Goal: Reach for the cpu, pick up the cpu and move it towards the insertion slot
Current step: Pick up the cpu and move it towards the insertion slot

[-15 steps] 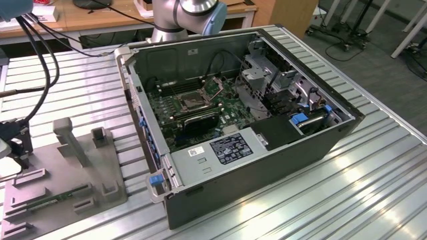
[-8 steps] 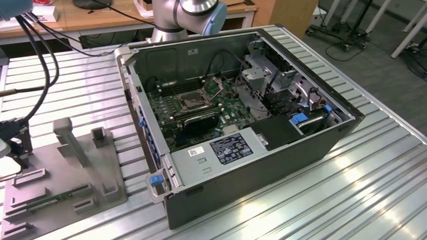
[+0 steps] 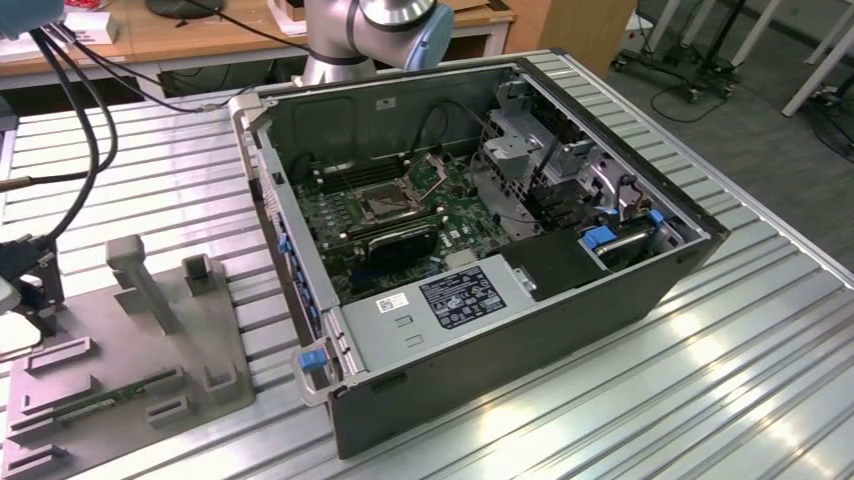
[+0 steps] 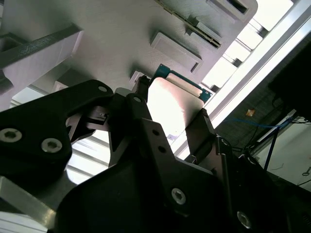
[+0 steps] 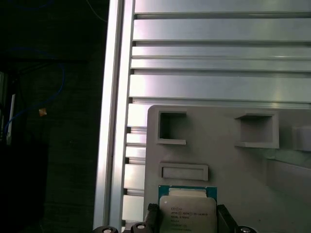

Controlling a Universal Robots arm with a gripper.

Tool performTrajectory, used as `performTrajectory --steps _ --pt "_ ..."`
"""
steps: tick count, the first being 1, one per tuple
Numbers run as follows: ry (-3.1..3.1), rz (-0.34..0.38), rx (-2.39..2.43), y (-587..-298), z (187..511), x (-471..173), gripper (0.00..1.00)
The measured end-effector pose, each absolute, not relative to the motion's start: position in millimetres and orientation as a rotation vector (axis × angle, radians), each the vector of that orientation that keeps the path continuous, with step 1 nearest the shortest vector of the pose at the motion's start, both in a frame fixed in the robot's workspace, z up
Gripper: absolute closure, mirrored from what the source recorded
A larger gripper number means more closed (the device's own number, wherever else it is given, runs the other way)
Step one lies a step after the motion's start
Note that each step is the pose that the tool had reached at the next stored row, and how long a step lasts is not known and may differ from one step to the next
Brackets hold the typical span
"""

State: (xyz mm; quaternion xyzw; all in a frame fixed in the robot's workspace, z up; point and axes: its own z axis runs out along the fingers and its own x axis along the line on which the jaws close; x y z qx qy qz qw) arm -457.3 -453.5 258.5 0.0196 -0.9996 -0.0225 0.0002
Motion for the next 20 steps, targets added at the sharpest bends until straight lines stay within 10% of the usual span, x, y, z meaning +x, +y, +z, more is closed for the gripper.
performTrajectory --steps 20 --pt "-3.14 -0.048 0.062 -453.5 265.2 -457.2 0.45"
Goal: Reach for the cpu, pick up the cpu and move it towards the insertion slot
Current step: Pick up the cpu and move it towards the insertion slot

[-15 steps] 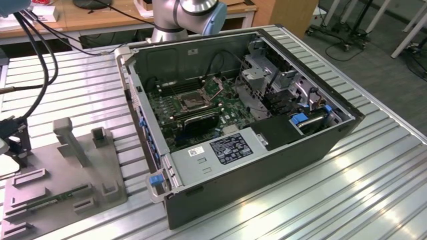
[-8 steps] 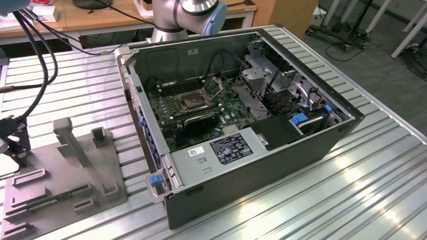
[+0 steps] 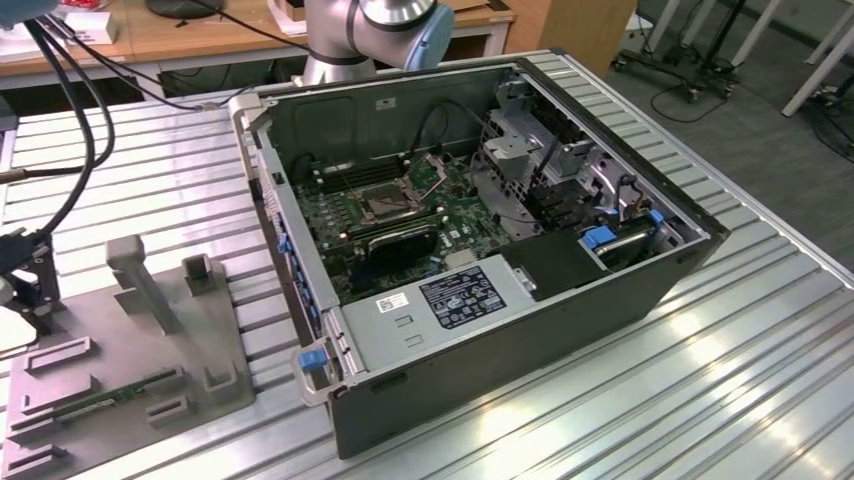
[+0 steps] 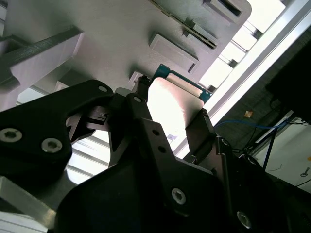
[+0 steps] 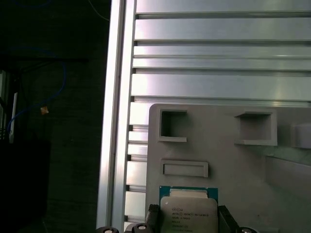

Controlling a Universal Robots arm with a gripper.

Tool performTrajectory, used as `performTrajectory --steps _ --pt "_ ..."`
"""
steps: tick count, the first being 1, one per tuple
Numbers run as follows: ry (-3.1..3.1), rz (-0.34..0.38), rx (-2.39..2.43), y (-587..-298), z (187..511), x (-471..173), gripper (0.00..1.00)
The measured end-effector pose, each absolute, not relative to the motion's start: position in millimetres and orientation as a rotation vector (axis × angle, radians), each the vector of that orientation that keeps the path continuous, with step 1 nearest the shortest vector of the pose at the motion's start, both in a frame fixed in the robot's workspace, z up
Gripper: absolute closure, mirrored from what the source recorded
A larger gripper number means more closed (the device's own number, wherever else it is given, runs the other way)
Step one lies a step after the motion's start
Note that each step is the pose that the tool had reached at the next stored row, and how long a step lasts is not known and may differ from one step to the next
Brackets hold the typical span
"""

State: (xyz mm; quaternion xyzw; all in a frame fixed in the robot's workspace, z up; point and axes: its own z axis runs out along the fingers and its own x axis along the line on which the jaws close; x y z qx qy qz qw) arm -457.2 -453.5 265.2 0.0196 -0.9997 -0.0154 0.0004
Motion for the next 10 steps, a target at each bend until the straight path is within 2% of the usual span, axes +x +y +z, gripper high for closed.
performTrajectory --steps 10 --pt "-3.14 -0.048 0.061 -453.5 268.4 -457.2 0.45"
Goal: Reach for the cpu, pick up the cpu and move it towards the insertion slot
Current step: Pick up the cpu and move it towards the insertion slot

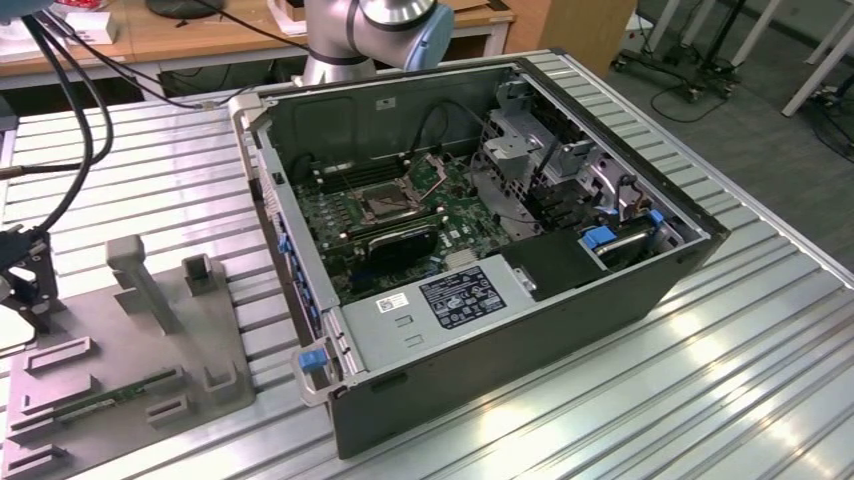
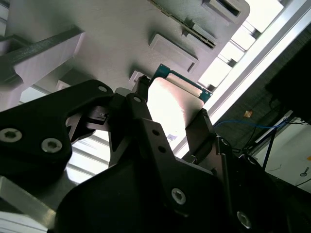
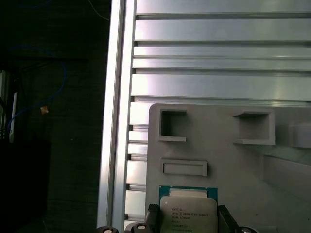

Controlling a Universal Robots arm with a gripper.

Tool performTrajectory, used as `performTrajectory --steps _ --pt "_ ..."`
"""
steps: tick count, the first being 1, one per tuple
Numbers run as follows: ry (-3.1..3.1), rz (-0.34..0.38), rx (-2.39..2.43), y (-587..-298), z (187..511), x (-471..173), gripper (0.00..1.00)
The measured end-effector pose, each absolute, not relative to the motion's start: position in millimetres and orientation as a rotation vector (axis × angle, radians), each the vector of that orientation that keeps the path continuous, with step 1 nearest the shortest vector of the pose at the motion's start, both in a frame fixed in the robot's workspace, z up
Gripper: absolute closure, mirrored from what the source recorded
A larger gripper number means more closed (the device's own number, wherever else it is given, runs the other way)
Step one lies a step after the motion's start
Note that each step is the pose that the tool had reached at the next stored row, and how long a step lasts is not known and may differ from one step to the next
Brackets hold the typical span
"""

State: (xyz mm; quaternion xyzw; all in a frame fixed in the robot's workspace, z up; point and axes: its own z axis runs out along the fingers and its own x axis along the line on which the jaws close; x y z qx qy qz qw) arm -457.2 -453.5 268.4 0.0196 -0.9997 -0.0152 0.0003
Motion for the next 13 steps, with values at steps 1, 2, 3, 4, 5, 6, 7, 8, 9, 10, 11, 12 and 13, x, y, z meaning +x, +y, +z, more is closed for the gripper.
performTrajectory --steps 1,2,3,4,5,6,7,8,9,10,11,12,13 --pt "-3.14 -0.048 0.061 -453.5 268.7 -457.2 0.45" --pt "-3.14 -0.047 0.062 -453.5 269.1 -457.2 0.45" --pt "-3.14 -0.047 0.062 -453.5 269.4 -457.3 0.45" --pt "-3.14 -0.047 0.062 -453.5 269.7 -457.2 0.45" --pt "-3.14 -0.046 0.061 -453.5 270.0 -457.3 0.45" --pt "-3.14 -0.046 0.061 -453.5 270.3 -457.3 0.45" --pt "-3.14 -0.046 0.061 -453.5 270.6 -457.3 0.45" --pt "-3.14 -0.046 0.061 -453.5 270.8 -457.2 0.45" --pt "-3.14 -0.045 0.061 -453.5 271.2 -457.3 0.45" --pt "-3.14 -0.045 0.062 -453.6 271.4 -457.2 0.45" --pt "-3.14 -0.045 0.062 -453.5 271.7 -457.3 0.45" --pt "-3.14 -0.045 0.062 -453.6 272.0 -457.2 0.45" --pt "-3.14 -0.044 0.062 -453.6 272.2 -457.3 0.45"
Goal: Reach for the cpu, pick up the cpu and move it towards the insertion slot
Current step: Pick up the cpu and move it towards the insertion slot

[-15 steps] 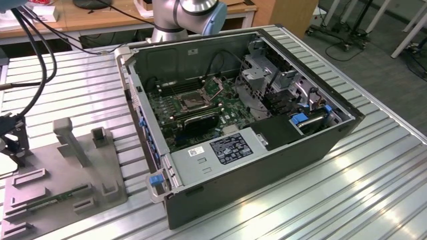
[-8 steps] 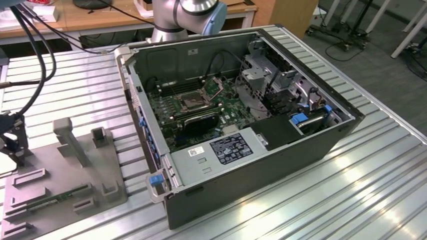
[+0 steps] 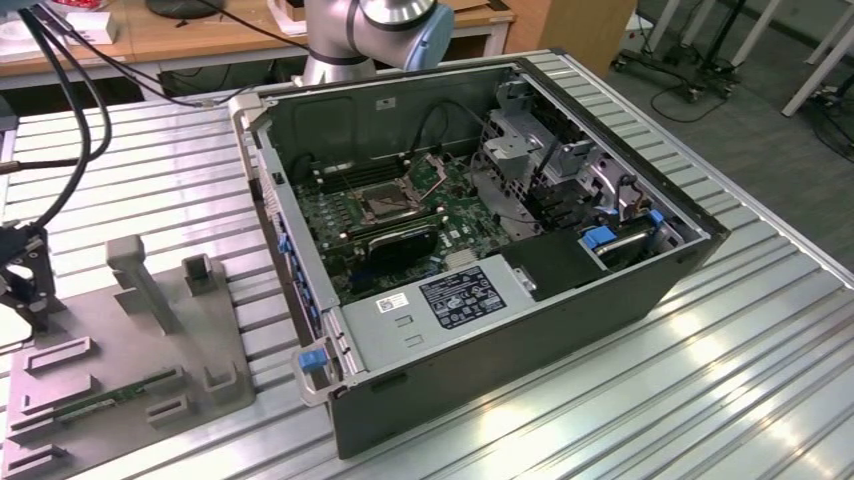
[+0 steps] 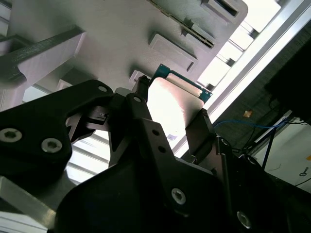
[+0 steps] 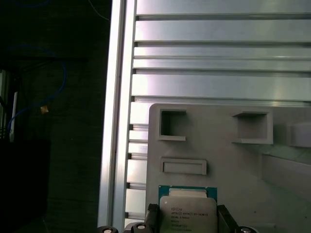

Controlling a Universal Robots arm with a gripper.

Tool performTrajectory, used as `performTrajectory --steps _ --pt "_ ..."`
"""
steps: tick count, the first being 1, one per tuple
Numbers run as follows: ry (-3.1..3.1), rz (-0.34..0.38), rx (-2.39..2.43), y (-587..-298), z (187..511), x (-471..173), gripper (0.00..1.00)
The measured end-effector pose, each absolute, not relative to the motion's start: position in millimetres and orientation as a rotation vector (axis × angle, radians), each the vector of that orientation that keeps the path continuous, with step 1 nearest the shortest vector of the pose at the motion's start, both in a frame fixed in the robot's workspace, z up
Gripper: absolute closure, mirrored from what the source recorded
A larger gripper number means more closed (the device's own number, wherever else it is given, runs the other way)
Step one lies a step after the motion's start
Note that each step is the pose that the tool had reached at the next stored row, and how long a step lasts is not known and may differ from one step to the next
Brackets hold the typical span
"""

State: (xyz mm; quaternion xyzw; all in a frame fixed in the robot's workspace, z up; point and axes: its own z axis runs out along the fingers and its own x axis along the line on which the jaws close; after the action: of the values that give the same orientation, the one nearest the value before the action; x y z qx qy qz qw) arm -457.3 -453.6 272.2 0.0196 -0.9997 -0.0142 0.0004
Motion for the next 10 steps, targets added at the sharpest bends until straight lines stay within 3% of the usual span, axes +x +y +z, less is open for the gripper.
performTrajectory --steps 10 --pt "-3.14 -0.041 0.062 -453.5 274.5 -457.2 0.45"
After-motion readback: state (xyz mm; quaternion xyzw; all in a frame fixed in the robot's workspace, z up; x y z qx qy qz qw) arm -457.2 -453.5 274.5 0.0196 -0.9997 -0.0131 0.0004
